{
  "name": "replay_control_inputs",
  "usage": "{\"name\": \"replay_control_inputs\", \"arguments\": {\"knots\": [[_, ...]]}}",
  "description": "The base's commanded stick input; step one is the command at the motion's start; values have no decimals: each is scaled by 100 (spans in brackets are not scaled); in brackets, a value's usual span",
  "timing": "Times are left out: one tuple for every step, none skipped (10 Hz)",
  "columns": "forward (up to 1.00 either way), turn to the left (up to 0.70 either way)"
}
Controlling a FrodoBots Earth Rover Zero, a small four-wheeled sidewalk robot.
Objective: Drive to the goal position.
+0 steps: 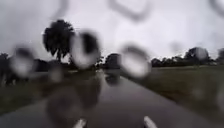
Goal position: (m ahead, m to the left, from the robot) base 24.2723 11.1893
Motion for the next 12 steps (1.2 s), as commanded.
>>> {"name": "replay_control_inputs", "arguments": {"knots": [[85, -3], [85, 0], [85, 0], [85, 0], [85, 0], [85, 0], [85, 0], [85, 0], [85, 0], [85, 0], [85, 0], [85, 0]]}}
